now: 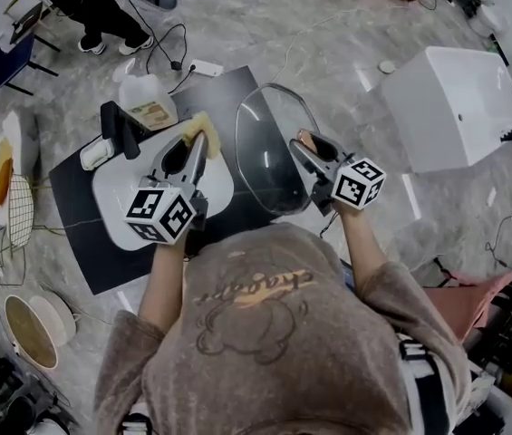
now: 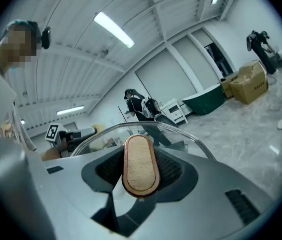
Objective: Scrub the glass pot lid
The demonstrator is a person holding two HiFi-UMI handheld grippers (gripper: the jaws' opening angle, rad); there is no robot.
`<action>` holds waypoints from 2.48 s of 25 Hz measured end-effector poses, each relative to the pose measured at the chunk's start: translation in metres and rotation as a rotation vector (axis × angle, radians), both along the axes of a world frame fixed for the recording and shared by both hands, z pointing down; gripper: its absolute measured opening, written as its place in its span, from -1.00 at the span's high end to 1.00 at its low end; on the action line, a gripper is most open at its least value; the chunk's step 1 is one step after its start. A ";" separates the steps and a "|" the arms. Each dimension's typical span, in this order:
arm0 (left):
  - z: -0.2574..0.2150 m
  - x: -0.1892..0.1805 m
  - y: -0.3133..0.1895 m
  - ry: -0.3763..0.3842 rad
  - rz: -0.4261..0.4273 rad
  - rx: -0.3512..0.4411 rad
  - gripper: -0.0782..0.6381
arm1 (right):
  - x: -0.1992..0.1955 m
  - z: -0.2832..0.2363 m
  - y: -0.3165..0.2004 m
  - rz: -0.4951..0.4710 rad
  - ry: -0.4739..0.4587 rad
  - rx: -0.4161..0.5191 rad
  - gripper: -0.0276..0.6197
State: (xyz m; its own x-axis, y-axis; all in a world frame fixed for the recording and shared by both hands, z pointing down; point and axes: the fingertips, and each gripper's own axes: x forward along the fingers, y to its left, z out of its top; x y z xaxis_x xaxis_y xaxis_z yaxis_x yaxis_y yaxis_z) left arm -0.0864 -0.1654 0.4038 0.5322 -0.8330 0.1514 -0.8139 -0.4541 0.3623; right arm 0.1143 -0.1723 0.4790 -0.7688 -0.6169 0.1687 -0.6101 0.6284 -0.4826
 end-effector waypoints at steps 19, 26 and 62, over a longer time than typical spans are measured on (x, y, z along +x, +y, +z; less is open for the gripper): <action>-0.051 0.059 0.019 0.081 0.266 0.108 0.60 | -0.023 -0.045 0.005 0.025 -0.620 -0.121 0.36; -0.066 0.082 0.029 0.159 0.365 0.131 0.60 | -0.032 -0.046 0.009 0.014 -0.699 -0.163 0.36; 0.036 0.073 -0.061 -0.014 0.267 -0.004 0.60 | -0.081 -0.055 0.030 -0.194 -0.812 -0.234 0.36</action>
State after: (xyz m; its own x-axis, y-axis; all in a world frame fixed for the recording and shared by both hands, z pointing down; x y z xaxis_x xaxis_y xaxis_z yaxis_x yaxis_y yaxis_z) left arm -0.0133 -0.2267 0.4400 0.7308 -0.6628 0.1634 -0.6705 -0.6520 0.3541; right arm 0.0337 -0.1422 0.4238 -0.7945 -0.4805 -0.3714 0.0868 0.5155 -0.8525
